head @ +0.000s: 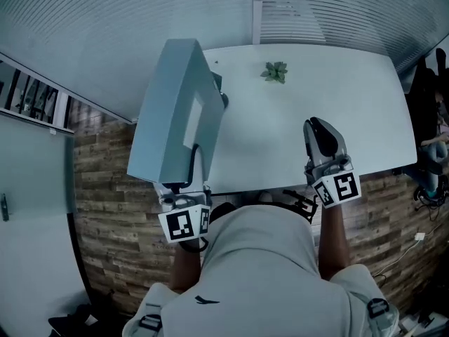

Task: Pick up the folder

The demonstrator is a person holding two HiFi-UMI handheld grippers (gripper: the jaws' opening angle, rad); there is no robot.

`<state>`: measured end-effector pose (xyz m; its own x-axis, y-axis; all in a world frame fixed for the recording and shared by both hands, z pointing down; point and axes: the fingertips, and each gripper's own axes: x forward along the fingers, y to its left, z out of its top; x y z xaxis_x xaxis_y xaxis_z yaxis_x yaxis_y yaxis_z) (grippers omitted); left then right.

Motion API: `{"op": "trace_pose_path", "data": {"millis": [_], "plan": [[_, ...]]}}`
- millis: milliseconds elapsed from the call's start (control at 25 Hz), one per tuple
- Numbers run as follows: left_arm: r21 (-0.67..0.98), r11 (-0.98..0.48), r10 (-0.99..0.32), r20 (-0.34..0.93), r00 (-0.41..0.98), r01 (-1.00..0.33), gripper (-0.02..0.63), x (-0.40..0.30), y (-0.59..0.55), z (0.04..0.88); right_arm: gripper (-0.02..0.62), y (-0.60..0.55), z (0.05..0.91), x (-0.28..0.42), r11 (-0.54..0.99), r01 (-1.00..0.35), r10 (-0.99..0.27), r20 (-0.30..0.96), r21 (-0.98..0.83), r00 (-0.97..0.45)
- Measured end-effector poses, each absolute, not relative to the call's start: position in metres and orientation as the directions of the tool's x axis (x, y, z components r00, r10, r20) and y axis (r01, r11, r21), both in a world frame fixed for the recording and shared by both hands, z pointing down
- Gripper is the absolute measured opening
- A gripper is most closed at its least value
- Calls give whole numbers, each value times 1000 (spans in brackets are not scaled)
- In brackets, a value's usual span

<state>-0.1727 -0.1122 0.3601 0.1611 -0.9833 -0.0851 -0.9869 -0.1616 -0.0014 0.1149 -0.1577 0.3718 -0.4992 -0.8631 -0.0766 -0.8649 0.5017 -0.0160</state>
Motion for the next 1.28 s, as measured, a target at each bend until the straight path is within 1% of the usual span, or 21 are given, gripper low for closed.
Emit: {"op": "trace_pose_path", "data": {"millis": [40, 80, 200, 280, 480, 680, 1280], "plan": [[-18, -152, -986, -69, 153, -988, 299, -173, -110, 365, 16, -157, 375, 115, 485, -874, -873, -75, -30, -482], [-26, -156, -986, -59, 157, -987, 299, -172, -107, 368, 2, -157, 377, 114, 475, -879, -879, -70, -38, -472], [9, -188, -980, -69, 187, -982, 299, -166, -97, 368, 0, -154, 383, 114, 480, -876, -877, -56, -45, -477], [29, -181, -981, -79, 178, -983, 299, -167, -93, 365, 0, -152, 385, 116, 482, -875, -876, -50, -48, -480], [-6, -153, -984, -87, 153, -988, 299, -171, -91, 359, 0, -150, 383, 116, 484, -873, -875, -52, -52, -482], [5, -136, -987, -89, 135, -991, 299, -176, -85, 361, 0, -143, 382, 112, 494, -868, -869, -60, -54, -491], [8, -140, -988, -71, 139, -990, 299, -178, -80, 367, 0, -138, 382, 111, 496, -866, -868, -57, -69, -493]]}}
